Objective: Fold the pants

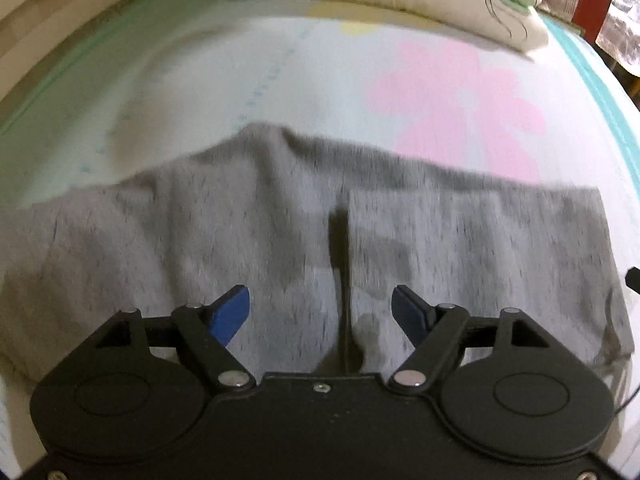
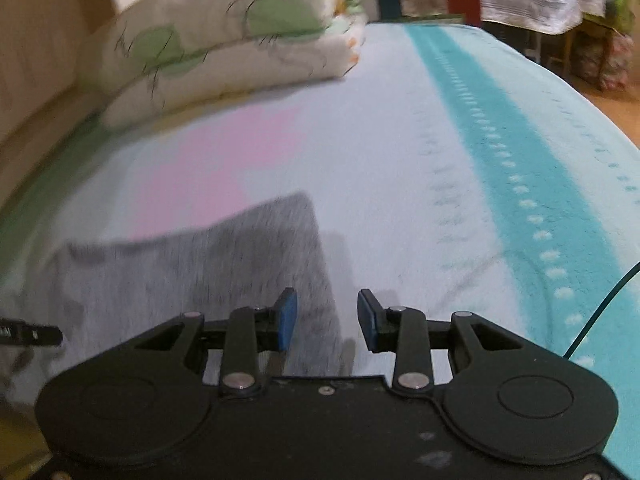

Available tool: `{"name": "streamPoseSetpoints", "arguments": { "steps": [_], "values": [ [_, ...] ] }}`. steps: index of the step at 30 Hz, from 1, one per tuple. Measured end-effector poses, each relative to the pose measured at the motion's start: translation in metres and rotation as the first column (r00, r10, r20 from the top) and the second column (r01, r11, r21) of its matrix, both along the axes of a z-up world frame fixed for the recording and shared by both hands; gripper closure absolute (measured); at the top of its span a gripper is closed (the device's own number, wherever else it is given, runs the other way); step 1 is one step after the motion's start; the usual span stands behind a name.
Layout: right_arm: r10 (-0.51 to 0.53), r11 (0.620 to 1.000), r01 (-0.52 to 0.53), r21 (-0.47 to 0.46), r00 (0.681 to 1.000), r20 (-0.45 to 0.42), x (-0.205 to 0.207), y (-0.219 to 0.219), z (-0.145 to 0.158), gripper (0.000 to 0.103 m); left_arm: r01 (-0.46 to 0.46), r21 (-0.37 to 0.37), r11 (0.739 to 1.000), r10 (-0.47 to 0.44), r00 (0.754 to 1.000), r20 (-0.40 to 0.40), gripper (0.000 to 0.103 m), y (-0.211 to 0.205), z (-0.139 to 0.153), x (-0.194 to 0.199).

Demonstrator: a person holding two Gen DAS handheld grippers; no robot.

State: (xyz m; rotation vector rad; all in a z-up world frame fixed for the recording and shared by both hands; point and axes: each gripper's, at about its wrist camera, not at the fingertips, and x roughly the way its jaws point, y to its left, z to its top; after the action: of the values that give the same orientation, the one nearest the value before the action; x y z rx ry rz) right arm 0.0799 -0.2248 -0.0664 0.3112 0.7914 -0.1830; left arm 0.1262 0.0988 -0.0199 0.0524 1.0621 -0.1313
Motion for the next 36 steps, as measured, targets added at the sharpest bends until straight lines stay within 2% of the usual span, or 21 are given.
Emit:
{"name": "streamPoseSetpoints", "arguments": {
  "steps": [3,6,7,15,20,30,33,36],
  "values": [
    [-0.024,0.998,0.023,0.059,1.0,0.004,0.013,-0.004,-0.008,0.067,-0.011,-0.012,1.0,0.01,0.999,-0.045,0.025,-0.006,-0.009,0.012],
    [-0.032,0.997,0.033,0.064,0.999,-0.009,0.015,-0.007,-0.011,0.067,-0.006,0.016,1.0,0.008,0.994,-0.113,0.023,-0.015,-0.028,0.018],
    [-0.032,0.998,0.033,0.058,0.999,-0.016,0.016,-0.006,-0.011,0.067,-0.012,0.019,1.0,0.014,0.994,-0.107,0.019,-0.015,-0.03,0.016],
    [-0.01,0.998,0.015,0.059,0.997,-0.073,0.024,-0.005,-0.025,0.067,0.003,0.056,0.998,0.002,0.995,-0.095,0.019,-0.016,-0.026,0.001],
    [-0.006,0.999,0.01,0.049,0.997,-0.077,0.023,-0.002,-0.025,0.067,0.017,0.088,0.996,-0.009,0.996,-0.091,0.019,-0.021,-0.019,-0.016],
    [0.003,1.0,-0.001,0.023,0.997,-0.083,0.021,0.001,-0.025,0.066,0.024,0.089,0.996,-0.014,0.994,-0.113,0.019,-0.018,-0.013,-0.033],
    [0.006,1.0,-0.004,0.021,0.997,-0.079,0.021,0.001,-0.026,0.066,0.034,0.071,0.997,-0.025,0.992,-0.12,0.023,-0.012,-0.002,-0.027],
    [0.006,1.0,-0.004,0.024,0.997,-0.074,0.021,0.0,-0.027,0.066,0.024,0.088,0.996,-0.017,0.996,-0.083,0.024,0.003,0.018,-0.025]
  ]
}}
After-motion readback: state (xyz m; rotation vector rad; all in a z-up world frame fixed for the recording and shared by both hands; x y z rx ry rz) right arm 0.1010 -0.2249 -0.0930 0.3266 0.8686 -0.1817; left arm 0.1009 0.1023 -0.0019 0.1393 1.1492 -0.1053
